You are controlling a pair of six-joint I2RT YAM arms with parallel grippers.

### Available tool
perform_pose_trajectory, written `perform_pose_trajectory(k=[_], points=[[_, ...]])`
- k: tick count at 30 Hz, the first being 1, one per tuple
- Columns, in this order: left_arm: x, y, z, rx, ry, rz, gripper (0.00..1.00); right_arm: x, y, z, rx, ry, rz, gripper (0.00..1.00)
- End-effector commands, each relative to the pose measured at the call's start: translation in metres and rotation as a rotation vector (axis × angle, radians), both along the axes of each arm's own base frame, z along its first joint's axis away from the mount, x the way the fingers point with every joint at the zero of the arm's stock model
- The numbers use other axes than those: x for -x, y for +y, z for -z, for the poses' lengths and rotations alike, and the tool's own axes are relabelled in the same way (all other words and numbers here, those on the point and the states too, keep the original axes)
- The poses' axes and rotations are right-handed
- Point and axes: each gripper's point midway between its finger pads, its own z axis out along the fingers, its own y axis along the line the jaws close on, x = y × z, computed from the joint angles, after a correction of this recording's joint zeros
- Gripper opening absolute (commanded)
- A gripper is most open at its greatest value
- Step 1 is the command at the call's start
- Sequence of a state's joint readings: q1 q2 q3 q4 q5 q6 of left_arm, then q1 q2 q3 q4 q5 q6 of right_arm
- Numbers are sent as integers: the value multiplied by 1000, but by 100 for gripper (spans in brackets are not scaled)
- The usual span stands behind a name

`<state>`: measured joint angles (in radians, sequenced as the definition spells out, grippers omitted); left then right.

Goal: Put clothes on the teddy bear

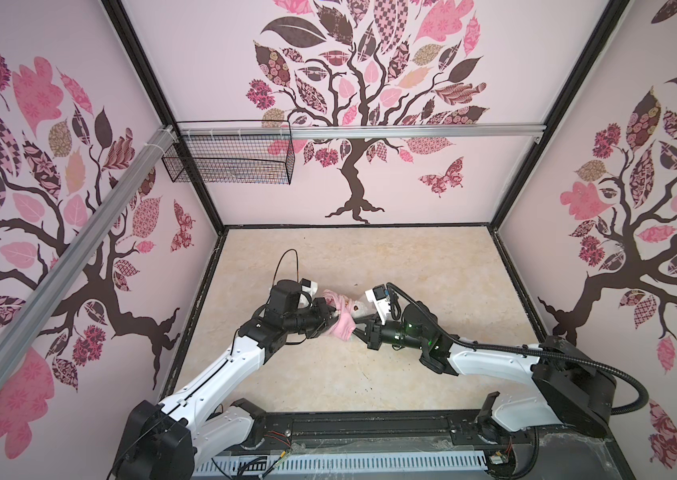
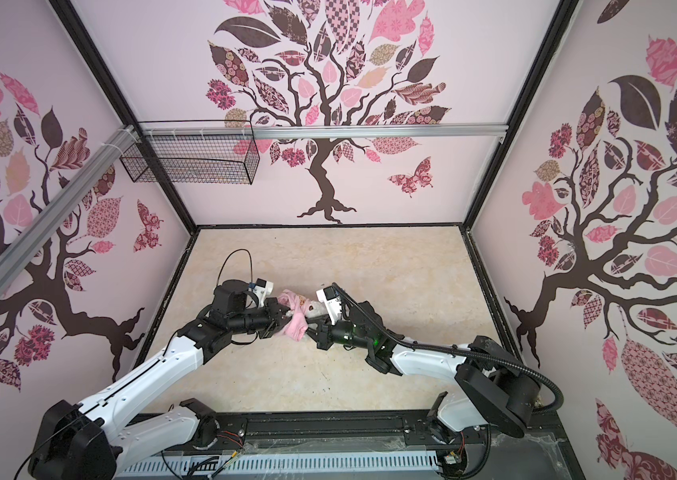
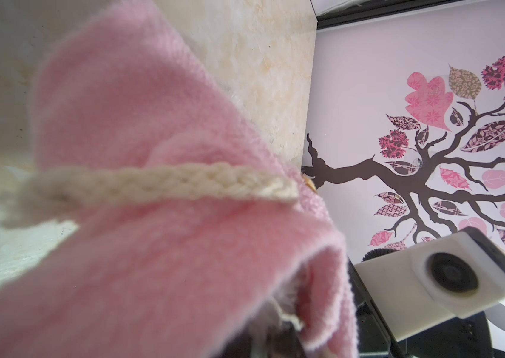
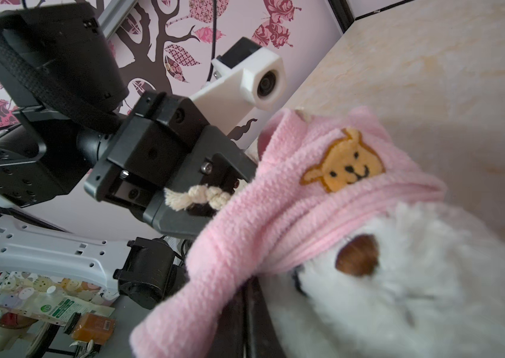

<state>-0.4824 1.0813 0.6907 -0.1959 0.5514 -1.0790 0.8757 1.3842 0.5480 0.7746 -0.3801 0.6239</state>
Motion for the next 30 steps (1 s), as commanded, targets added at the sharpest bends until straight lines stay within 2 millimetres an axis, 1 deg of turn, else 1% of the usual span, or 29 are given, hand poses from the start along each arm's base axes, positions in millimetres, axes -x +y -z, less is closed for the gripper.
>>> perform_pose_trajectory(k=[1,4,8,12,15,17,19,22,25,29,30], points=[[-15,3,-48,57,-142,-46,0,1,-17,23,85,81,71,0],[-19,8,-55,80,-150,-66,0,4,-34,54,172,138,124,0],[-18,3,-68,126,-175,-35,0,2,-56,89,277,169,210,0],[-17,7,-72,106,-197,-14,0,-5,-76,107,344,173,295,0],[-19,14,-71,98,-197,-16,0,-8,-89,119,390,172,336,0],[-22,19,-74,109,-201,-21,0,-8,-97,129,440,166,359,0],[-23,22,-77,123,-206,-23,0,-9,-104,136,476,149,379,0],[-20,16,-80,136,-213,27,0,-15,-117,140,530,111,429,0],[-15,15,-70,96,-214,79,0,-24,-132,136,567,73,488,0],[-11,18,-57,47,-229,122,0,-40,-163,133,587,73,591,0],[-11,17,-56,46,-234,131,0,-42,-165,131,586,65,595,0]])
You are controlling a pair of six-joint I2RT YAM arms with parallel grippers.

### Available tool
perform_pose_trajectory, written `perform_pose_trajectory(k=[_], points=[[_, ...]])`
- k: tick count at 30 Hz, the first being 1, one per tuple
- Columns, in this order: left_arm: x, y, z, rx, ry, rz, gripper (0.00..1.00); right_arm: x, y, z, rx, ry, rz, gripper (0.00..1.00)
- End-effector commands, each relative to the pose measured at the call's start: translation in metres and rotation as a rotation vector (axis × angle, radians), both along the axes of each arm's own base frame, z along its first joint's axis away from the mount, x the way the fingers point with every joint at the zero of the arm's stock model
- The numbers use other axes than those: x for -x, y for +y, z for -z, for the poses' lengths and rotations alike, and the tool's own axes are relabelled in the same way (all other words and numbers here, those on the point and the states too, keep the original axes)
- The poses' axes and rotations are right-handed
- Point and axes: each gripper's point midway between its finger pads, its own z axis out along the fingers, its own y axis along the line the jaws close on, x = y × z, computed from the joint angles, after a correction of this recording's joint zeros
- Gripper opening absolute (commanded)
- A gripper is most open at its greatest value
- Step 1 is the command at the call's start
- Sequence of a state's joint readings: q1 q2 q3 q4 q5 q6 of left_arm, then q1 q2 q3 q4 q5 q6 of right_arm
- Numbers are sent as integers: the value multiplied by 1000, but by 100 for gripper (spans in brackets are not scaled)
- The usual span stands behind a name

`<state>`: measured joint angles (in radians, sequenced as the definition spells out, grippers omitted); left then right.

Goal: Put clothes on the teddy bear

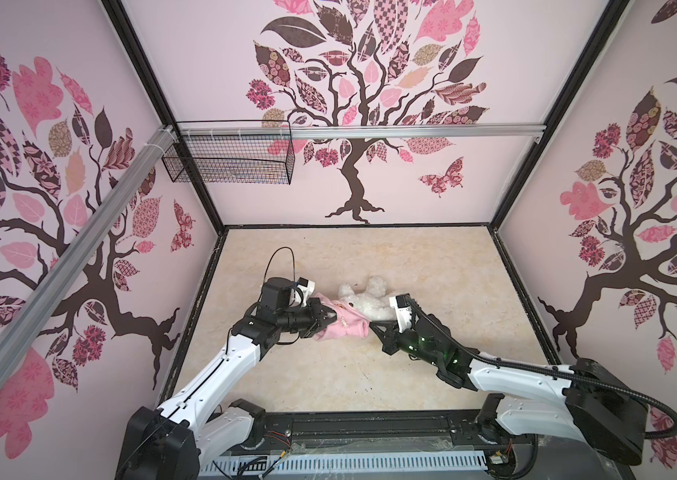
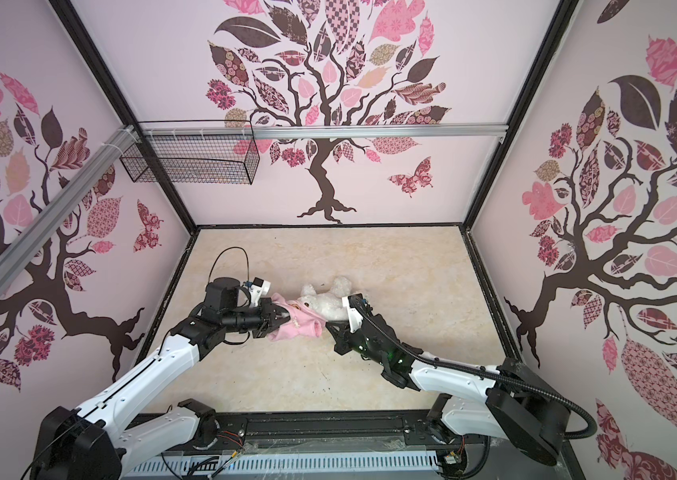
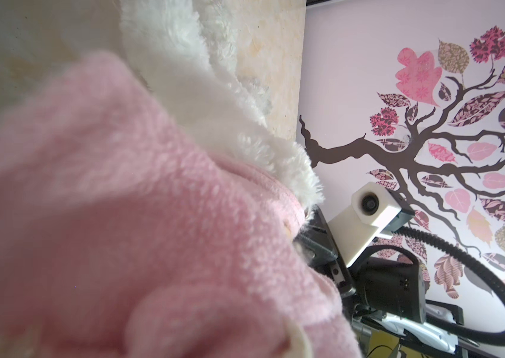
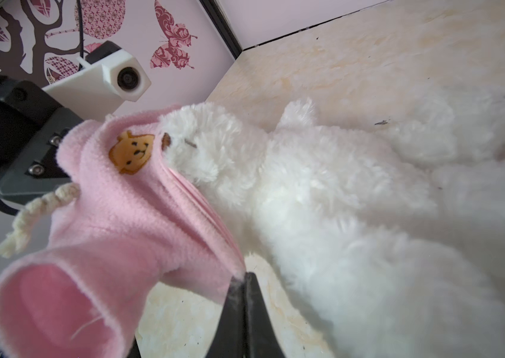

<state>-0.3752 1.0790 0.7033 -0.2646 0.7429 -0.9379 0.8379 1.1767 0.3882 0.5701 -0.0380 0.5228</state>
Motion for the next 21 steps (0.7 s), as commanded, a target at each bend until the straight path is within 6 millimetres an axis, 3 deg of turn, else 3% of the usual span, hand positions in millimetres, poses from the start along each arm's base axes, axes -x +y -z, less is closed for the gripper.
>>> perform_pose_trajectory(k=[1,6,8,11,13,17,21], points=[[-19,4,-50,32,-218,23,0,-17,-87,82,350,124,273,0],[-26,0,-41,46,-231,25,0,-21,-66,71,323,98,193,0],[-31,4,-29,25,-220,-29,0,-12,-38,57,221,41,41,0],[-28,2,-9,-22,-215,-73,0,6,-12,49,135,22,-134,0],[-29,4,-2,-15,-187,-105,0,1,-22,65,192,69,-81,0],[-33,28,0,15,-171,-210,0,-20,-83,108,251,274,158,0],[-25,27,10,-2,-149,-162,0,-24,-106,118,279,309,260,0]])
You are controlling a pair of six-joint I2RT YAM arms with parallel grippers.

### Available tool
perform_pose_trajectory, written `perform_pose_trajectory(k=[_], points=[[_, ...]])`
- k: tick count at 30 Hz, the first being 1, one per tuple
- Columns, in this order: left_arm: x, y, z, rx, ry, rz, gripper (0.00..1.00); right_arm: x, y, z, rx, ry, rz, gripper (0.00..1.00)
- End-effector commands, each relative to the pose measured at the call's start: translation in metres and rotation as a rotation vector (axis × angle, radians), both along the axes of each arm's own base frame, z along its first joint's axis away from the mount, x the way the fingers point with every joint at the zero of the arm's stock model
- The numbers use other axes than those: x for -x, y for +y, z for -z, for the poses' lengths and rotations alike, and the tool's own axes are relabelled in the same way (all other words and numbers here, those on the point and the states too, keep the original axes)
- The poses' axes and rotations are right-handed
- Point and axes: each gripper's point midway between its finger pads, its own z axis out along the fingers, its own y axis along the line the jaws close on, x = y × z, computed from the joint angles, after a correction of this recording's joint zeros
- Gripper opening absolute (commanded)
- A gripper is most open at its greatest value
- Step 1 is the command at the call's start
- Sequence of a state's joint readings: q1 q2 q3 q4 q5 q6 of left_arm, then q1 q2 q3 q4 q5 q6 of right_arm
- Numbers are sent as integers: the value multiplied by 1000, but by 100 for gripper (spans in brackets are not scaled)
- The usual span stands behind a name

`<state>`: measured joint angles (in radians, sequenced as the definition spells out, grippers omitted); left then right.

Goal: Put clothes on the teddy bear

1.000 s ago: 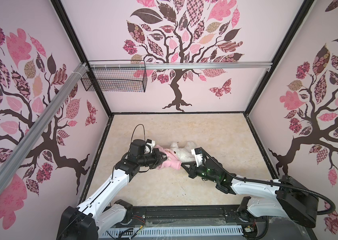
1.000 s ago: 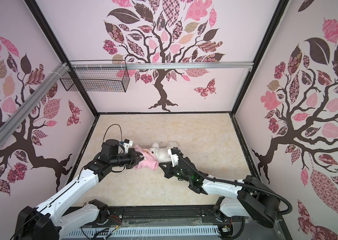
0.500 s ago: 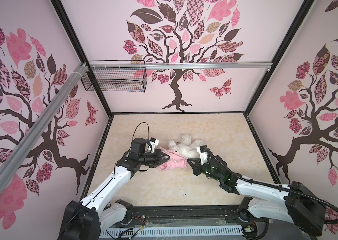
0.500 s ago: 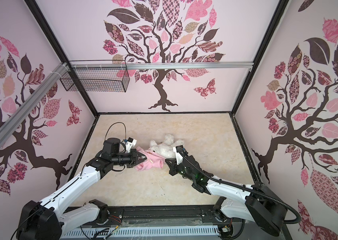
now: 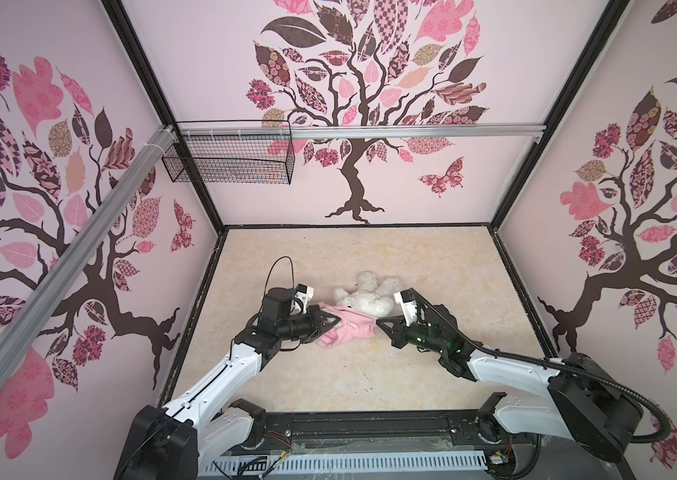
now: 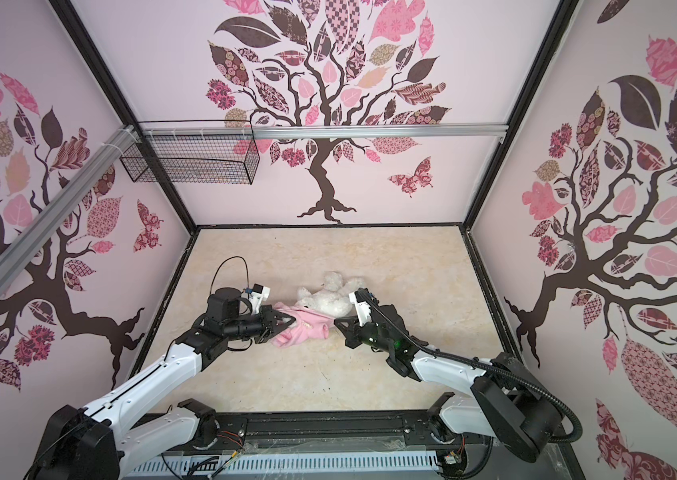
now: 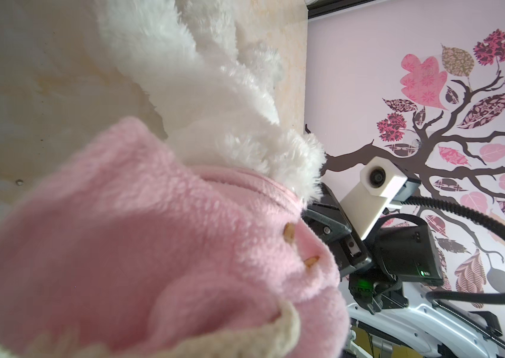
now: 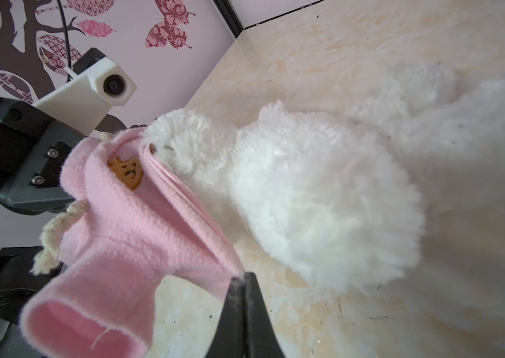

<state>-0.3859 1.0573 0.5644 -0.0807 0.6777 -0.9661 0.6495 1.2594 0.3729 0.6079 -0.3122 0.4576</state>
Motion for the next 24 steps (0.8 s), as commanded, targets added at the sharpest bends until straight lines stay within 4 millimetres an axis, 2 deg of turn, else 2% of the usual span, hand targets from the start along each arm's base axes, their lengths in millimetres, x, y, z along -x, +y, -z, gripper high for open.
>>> perform_pose_trajectory(k=[1,6,10,12,14,17,19,21,24], points=[[-20,22,-12,-4,-86,-94,0,-10,-92,96,296,242,363,0],[-19,15,-19,35,-107,-51,0,-14,-102,100,307,238,427,0],[-15,12,-29,40,-143,10,0,-23,-121,100,271,245,498,0],[-12,12,-30,15,-174,34,0,-26,-119,96,260,234,481,0],[-11,13,-32,-11,-210,62,0,-22,-89,84,190,207,314,0],[-10,3,-38,-13,-265,126,0,-4,-40,63,84,159,50,0],[-6,-8,-41,-41,-320,180,0,8,-18,54,71,131,-68,0],[0,-15,-40,-111,-405,232,0,12,-10,47,52,133,-114,3],[1,-10,-38,-236,-543,261,0,14,-11,37,64,138,-121,12]])
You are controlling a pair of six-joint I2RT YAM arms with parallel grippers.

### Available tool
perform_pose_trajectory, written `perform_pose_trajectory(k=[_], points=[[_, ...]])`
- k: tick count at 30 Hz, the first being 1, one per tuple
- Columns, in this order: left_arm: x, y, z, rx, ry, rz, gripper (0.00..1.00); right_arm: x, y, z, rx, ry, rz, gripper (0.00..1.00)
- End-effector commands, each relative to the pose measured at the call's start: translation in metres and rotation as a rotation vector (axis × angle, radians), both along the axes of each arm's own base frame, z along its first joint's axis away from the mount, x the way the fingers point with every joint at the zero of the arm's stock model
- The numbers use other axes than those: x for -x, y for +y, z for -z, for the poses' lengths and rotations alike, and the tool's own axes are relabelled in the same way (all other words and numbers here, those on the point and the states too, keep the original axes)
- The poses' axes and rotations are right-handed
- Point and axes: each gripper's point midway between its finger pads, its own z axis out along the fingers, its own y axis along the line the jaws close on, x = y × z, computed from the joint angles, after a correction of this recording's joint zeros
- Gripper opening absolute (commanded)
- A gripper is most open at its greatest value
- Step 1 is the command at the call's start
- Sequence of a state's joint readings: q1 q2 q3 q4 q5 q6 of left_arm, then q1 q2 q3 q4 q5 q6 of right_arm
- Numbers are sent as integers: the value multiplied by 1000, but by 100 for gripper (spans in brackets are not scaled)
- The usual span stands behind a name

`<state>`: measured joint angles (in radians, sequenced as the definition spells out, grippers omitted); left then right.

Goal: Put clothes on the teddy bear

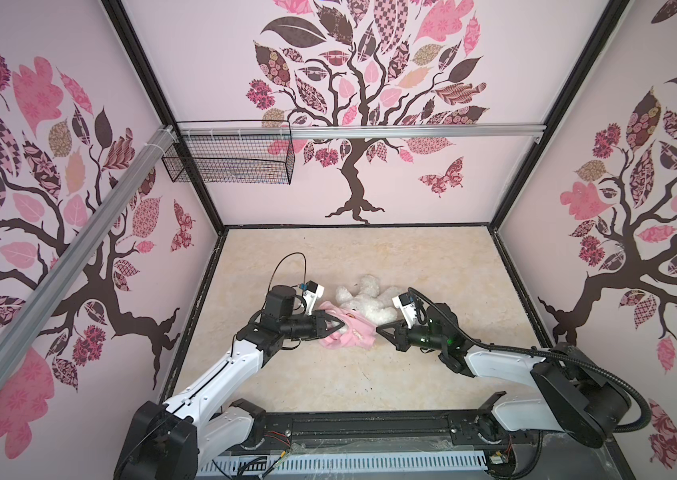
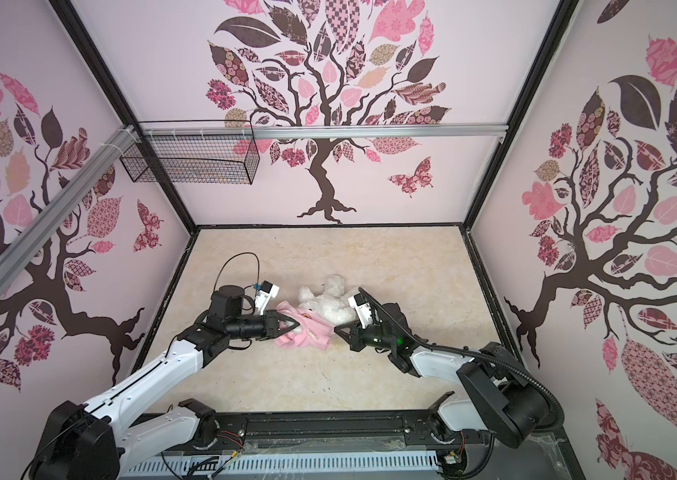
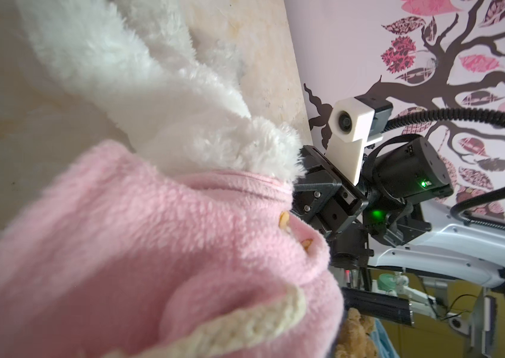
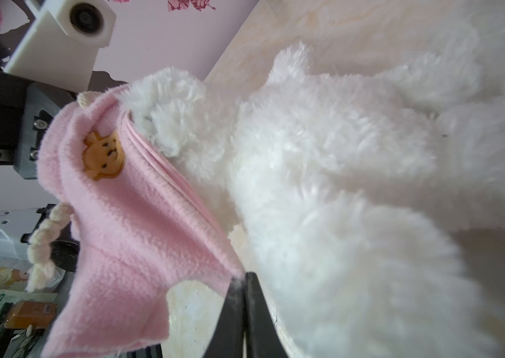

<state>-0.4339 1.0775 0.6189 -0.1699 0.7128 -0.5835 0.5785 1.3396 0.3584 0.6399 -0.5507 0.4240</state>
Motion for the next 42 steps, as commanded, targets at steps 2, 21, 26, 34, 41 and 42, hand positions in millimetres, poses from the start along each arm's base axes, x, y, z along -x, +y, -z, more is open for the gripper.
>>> perform_pose_trajectory(k=[2,21,26,34,41,42], points=[[-15,13,-35,-161,-413,49,0,-1,-21,8,129,41,52,19],[31,14,-37,-396,-1184,450,0,24,26,-167,-184,-110,-202,42],[34,8,-32,-467,-1277,503,0,18,43,-158,-223,19,-226,32],[31,6,-33,-483,-1287,502,0,19,44,-131,-225,135,-208,34],[29,5,-34,-479,-1271,491,0,27,51,-125,-242,174,-234,29],[29,5,-34,-479,-1268,489,0,28,53,-123,-239,181,-237,29]])
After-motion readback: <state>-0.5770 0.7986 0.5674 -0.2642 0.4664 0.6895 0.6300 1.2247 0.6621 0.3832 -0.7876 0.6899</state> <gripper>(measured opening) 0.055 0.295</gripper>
